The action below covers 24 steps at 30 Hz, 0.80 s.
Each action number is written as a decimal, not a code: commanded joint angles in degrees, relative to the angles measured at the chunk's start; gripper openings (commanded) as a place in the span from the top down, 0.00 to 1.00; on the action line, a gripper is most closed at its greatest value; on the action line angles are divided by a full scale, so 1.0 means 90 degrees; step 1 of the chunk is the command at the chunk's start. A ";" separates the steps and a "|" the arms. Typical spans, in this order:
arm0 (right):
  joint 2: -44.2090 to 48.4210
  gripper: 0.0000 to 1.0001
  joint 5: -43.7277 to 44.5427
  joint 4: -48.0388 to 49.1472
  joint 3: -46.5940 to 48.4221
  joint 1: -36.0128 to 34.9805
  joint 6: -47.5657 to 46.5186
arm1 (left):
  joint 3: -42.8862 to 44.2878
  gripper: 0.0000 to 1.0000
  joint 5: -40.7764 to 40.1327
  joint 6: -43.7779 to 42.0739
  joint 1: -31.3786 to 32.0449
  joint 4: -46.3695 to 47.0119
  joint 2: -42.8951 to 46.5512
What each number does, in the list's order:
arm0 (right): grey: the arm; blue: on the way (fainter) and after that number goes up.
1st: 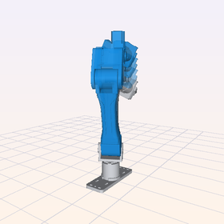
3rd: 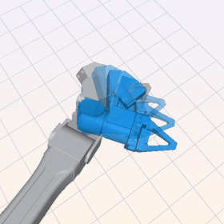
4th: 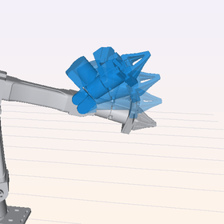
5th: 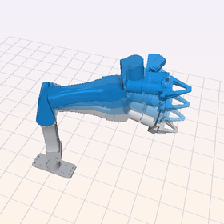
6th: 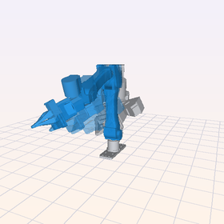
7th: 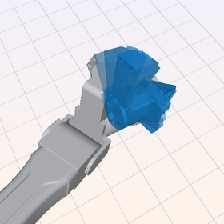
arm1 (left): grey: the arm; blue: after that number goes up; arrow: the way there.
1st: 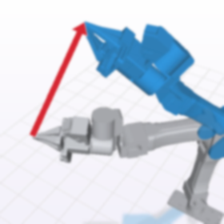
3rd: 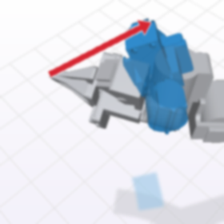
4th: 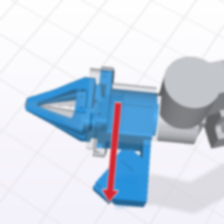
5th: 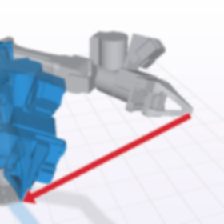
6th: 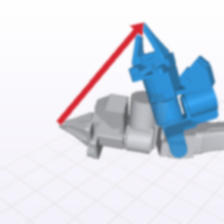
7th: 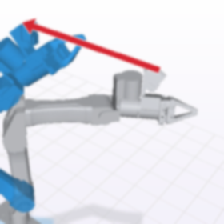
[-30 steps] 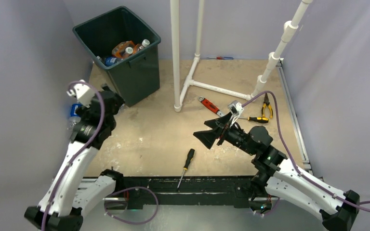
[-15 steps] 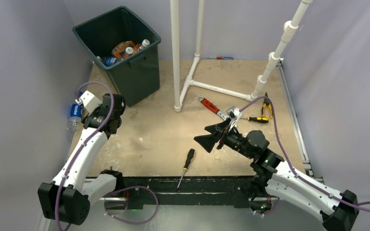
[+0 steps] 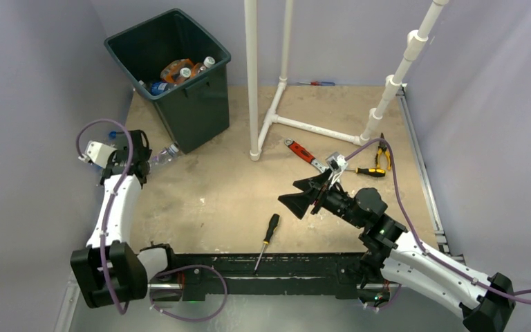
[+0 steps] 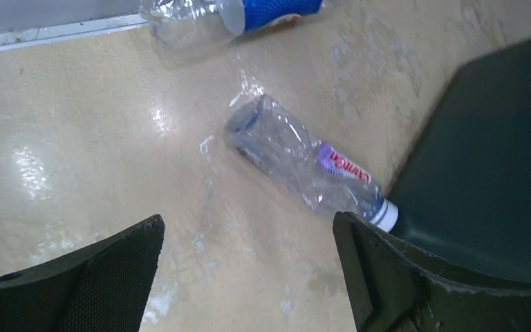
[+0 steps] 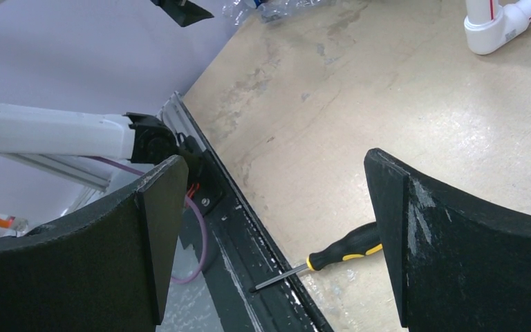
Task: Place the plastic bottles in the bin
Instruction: Pick up the plastic bottle at the center of the board.
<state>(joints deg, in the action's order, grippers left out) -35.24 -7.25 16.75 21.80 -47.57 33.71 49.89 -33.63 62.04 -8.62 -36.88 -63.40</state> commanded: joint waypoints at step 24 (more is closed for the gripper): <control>-0.0732 0.01 -0.0033 0.0665 0.0178 -0.0007 0.0057 | -0.1309 0.15 0.2046 0.2260 -0.1130 0.6130 -0.2762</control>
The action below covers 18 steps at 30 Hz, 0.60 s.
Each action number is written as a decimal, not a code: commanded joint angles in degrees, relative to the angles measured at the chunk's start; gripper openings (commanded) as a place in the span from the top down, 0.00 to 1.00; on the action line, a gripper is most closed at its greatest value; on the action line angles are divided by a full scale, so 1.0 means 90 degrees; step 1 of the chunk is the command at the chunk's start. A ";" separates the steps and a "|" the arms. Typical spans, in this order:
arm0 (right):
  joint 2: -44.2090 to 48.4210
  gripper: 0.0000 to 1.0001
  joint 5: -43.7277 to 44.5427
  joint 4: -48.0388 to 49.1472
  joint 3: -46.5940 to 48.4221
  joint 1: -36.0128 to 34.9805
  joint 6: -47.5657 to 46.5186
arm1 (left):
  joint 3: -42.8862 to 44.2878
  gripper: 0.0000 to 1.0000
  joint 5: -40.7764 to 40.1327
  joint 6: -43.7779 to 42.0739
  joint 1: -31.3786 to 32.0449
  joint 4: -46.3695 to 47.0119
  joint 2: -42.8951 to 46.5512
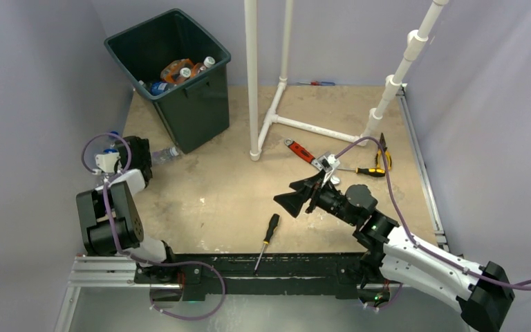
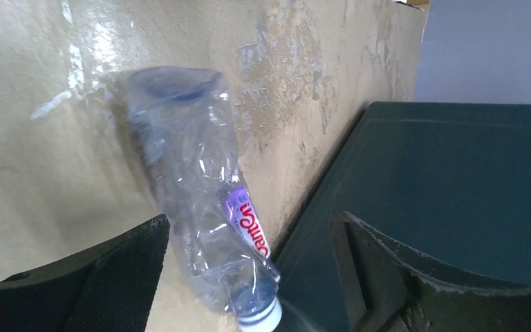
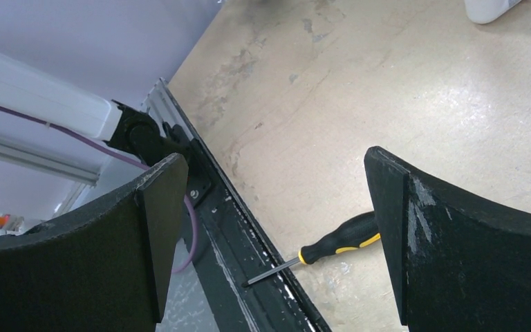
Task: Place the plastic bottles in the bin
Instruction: Pick up the plastic bottle at the center of the board.
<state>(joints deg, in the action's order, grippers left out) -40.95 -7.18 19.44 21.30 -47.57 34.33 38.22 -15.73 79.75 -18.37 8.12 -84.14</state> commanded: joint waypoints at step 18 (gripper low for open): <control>0.0238 0.02 0.0085 0.0228 0.0339 -0.0007 0.0121 | -0.0150 0.19 0.0536 0.0023 0.0160 0.0241 -0.0578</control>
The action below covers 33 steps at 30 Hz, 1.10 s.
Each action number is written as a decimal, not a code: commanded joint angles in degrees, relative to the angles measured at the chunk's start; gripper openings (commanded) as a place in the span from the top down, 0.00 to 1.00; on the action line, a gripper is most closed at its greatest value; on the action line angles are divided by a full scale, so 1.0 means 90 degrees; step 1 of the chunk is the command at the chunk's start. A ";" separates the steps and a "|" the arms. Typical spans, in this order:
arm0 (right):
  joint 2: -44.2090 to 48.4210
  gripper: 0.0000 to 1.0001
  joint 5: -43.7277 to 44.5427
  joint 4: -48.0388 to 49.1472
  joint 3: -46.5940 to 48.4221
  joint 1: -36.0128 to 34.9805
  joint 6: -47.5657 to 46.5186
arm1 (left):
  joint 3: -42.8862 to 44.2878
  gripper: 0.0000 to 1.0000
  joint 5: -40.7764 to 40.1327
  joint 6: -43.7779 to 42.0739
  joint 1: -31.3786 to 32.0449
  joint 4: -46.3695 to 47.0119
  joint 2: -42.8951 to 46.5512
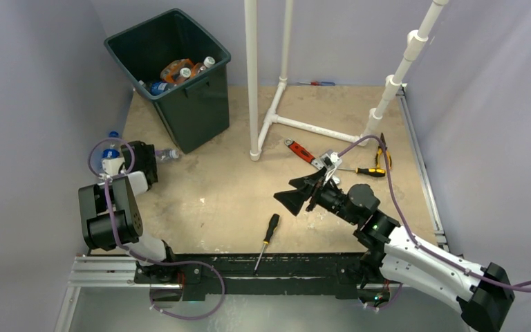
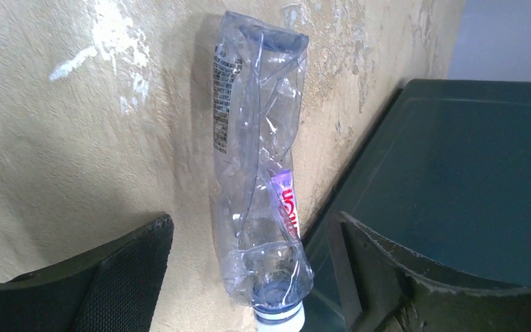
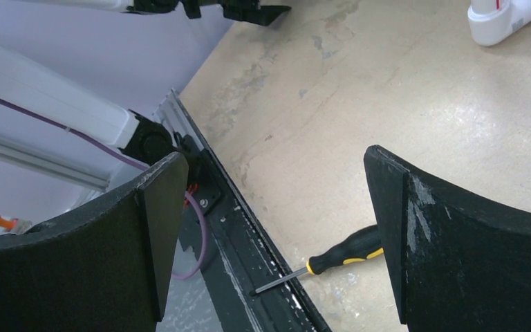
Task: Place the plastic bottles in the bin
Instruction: Pick up the plastic bottle at the center of the board.
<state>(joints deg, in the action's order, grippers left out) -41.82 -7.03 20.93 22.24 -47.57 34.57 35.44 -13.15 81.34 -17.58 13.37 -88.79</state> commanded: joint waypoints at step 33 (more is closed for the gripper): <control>0.0689 0.04 -0.0124 0.0064 0.0068 -0.0007 0.0241 | -0.1397 1.00 0.1581 -0.0724 0.0010 -0.1848 0.3536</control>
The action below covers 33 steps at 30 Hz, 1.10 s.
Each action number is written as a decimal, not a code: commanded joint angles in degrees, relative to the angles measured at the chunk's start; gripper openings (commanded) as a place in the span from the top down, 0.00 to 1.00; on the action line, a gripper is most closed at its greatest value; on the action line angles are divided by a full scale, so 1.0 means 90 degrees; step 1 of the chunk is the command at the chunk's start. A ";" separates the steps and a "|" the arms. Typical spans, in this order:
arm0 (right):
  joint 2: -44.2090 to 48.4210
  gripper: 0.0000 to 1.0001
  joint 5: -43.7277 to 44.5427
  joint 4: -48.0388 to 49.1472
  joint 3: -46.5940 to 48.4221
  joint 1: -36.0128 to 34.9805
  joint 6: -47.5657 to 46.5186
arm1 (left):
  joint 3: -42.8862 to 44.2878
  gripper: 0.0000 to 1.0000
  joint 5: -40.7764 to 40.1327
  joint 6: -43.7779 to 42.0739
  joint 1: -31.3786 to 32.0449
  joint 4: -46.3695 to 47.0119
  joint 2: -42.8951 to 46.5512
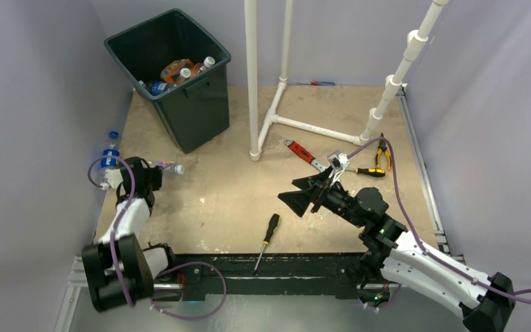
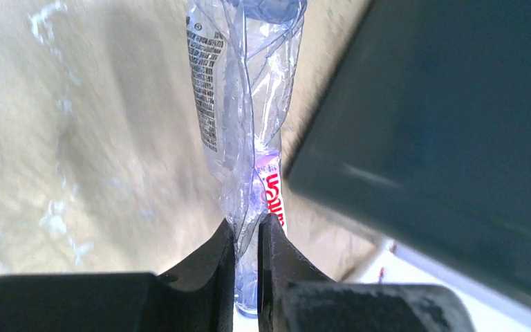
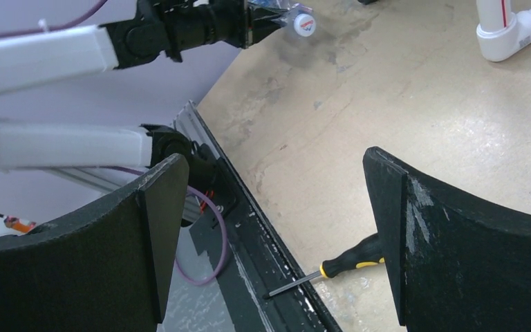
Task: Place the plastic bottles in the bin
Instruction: Pick up the plastic bottle at the center of the board.
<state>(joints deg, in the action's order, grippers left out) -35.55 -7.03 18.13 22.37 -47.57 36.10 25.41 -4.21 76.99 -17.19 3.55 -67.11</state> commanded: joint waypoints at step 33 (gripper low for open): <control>-0.6490 0.02 -0.0094 0.2255 0.3040 -0.1153 0.0370 | -0.0477 1.00 0.1581 -0.0960 0.2433 -0.2133 0.4610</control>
<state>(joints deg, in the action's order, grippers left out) -91.31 -8.91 34.61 44.88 -57.39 38.04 18.55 10.46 70.61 3.57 -16.45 -26.22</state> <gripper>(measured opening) 0.985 0.087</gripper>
